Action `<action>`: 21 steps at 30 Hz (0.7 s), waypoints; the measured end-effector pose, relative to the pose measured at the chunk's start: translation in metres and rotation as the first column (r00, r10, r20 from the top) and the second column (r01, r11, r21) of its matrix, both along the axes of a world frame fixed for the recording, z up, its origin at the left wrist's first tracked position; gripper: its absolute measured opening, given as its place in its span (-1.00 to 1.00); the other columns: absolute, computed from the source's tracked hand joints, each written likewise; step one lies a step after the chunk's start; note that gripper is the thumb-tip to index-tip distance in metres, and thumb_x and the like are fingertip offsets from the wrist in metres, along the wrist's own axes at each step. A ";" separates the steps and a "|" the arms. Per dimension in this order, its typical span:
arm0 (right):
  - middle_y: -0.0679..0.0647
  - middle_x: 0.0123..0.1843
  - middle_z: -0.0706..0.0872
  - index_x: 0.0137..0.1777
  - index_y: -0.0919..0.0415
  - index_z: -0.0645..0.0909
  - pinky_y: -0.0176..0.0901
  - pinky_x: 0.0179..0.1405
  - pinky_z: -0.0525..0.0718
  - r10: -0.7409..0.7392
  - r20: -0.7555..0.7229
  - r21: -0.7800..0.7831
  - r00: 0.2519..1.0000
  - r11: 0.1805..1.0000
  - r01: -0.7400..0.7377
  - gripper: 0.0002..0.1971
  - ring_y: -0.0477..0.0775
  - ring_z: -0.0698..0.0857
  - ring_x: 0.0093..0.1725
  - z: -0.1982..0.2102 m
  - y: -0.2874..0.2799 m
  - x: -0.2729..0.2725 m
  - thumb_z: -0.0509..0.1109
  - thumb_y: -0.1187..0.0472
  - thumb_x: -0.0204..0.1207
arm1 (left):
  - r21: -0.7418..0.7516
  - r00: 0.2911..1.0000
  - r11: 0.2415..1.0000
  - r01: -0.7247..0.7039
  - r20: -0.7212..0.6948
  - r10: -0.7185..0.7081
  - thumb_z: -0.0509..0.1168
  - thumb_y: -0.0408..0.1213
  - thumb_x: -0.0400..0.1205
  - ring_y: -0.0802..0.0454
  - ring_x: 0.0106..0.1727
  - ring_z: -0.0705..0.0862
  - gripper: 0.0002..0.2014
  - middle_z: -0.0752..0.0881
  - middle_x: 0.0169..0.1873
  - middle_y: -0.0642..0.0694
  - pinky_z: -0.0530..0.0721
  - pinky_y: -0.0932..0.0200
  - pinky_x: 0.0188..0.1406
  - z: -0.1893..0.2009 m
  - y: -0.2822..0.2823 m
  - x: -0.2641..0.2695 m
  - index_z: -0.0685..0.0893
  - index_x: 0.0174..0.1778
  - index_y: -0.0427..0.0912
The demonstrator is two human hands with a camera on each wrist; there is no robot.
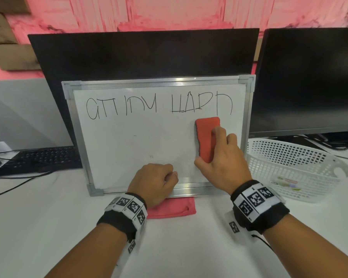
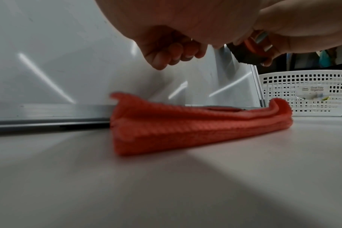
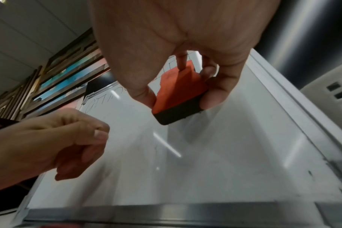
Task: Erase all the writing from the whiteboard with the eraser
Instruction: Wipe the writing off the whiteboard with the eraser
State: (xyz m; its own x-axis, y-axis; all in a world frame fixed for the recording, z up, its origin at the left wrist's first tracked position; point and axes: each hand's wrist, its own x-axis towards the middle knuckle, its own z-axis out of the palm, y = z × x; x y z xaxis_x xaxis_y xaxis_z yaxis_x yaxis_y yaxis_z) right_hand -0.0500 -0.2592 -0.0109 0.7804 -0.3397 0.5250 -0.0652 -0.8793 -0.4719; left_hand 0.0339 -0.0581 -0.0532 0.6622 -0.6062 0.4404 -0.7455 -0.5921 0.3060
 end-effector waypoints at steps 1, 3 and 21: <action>0.11 0.09 0.41 0.55 0.01 0.18 0.17 -0.18 0.75 -0.001 0.009 0.004 1.000 1.000 0.001 -0.17 0.27 0.60 -0.14 -0.002 -0.001 -0.001 0.50 -0.17 0.37 | 0.002 1.000 1.000 0.000 0.003 0.000 0.07 0.08 0.64 -0.05 -0.45 0.54 -0.61 0.52 -0.56 -0.01 0.62 -0.07 -0.37 0.000 0.000 0.000 0.35 -0.43 -0.07; 0.11 0.11 0.41 0.54 0.02 0.21 0.11 -0.17 0.71 -0.019 0.045 0.029 0.999 0.999 0.018 -0.19 0.26 0.59 -0.13 0.001 -0.006 0.002 0.52 -0.13 0.36 | -0.001 1.000 1.000 -0.003 0.008 0.003 0.08 0.06 0.64 -0.06 -0.45 0.53 -0.62 0.51 -0.57 -0.01 0.62 -0.07 -0.38 -0.001 0.000 0.000 0.34 -0.43 -0.06; 0.13 0.15 0.39 0.48 0.00 0.20 0.14 -0.11 0.69 -0.135 0.018 0.060 0.991 0.989 0.134 -0.23 0.29 0.59 -0.07 0.001 -0.027 -0.007 0.53 -0.10 0.36 | -0.024 1.000 1.000 -0.009 0.011 0.009 0.12 0.02 0.63 -0.01 -0.47 0.48 -0.65 0.44 -0.59 0.04 0.59 -0.01 -0.41 -0.001 0.000 0.002 0.30 -0.46 0.01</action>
State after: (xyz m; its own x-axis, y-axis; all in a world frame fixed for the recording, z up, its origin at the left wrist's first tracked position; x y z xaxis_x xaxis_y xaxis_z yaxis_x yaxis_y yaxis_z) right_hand -0.0574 -0.2865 -0.0099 0.7141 -0.4712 0.5177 -0.1700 -0.8342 -0.5246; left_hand 0.0360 -0.0582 -0.0540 0.6622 -0.5897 0.4624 -0.7439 -0.5912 0.3114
